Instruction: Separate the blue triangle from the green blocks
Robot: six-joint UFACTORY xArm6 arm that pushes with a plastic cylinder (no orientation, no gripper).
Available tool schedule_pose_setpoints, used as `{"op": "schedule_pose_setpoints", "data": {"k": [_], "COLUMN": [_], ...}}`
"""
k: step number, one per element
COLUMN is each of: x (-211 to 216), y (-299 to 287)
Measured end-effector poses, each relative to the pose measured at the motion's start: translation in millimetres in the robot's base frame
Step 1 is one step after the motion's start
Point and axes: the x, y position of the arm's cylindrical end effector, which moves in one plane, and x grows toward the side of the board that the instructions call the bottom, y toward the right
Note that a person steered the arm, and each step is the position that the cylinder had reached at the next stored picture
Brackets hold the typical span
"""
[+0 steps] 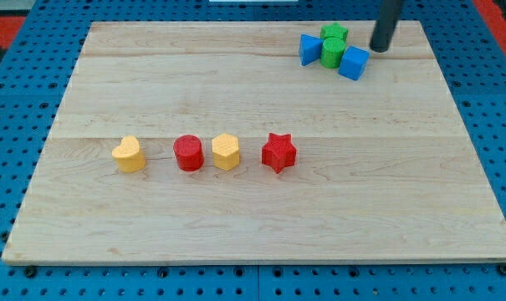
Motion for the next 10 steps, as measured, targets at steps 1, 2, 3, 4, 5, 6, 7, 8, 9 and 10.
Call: {"op": "schedule_pose_setpoints", "data": {"k": [1, 2, 3, 4, 5, 6, 7, 8, 9, 10], "x": [0, 0, -11, -11, -16, -40, -22, 1, 3, -14], "y": [-57, -91, -97, -145, -166, -165, -181, -192, -185, -200]}}
